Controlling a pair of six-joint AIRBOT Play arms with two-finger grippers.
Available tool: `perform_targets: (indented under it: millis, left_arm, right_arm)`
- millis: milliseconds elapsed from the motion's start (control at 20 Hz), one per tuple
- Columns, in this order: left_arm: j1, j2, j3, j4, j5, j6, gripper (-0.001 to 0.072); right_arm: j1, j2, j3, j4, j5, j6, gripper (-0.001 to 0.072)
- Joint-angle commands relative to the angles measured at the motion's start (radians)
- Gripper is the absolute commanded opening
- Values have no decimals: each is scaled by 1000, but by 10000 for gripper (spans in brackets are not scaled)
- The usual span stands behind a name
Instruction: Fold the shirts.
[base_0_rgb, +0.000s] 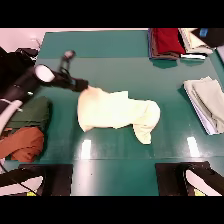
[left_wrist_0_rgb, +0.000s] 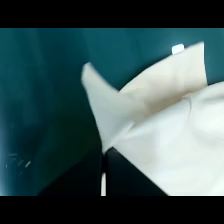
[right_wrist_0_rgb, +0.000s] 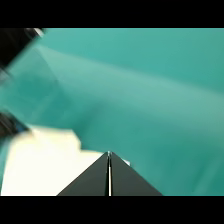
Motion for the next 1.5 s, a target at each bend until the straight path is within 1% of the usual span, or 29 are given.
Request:
perform_targets:
  millis: [0,50,100,150,200,300,350,450,550,650,800,850,900,950,1000,1050,1150,1250,1350,1450]
  left_arm:
    - [68,84,101,29,-14,37,21]
    - [68,91,108,26,-18,45,21]
    - [68,93,108,15,-22,45,21]
    - [68,91,107,15,-30,44,22]
    - [68,89,107,14,-38,44,21]
    - [68,83,107,15,-51,44,21]
    - [68,80,107,15,-60,44,22]
    - [68,75,107,16,-83,44,21]
    - [68,72,105,17,-94,45,21]
    - [68,72,102,17,-98,45,21]
    - [68,72,102,17,-100,44,21]
    - [68,72,102,17,-100,44,21]
    - [68,72,102,17,-101,44,21]
    - [68,72,102,17,-101,44,21]
    - [68,72,103,17,-101,44,22]
    - [68,72,103,17,-101,45,21]
    - [68,85,113,25,-99,44,20]
    - [68,129,163,64,-101,44,20]
    - [68,196,259,114,-102,44,20]
    - [68,275,385,126,-102,44,20]
  right_arm:
    - [-117,43,-206,0,49,12,22]
    - [-148,48,-297,1,47,11,25]
    - [-166,42,-378,1,46,11,91]
    - [-178,26,-460,3,43,11,365]
    - [-180,-1,-528,10,35,11,483]
    - [-151,-81,-632,34,-12,11,484]
    - [-120,-127,-666,47,-61,10,484]
    - [-39,-215,-703,88,-167,7,483]
    - [52,-311,-683,90,-239,8,482]
    - [127,-406,-629,90,-258,8,481]
    - [188,-523,-534,88,-251,8,479]
    - [199,-557,-504,88,-241,8,441]
    - [200,-585,-478,88,-232,8,429]
    - [200,-606,-459,89,-224,8,334]
    - [200,-613,-447,87,-222,7,144]
    - [198,-612,-436,87,-222,-2,21]
    - [190,-577,-403,79,-206,-36,20]
    - [174,-486,-348,27,-193,-39,20]
    - [144,-363,-263,-9,-156,-41,20]
    - [105,-230,-167,-22,-106,-41,19]
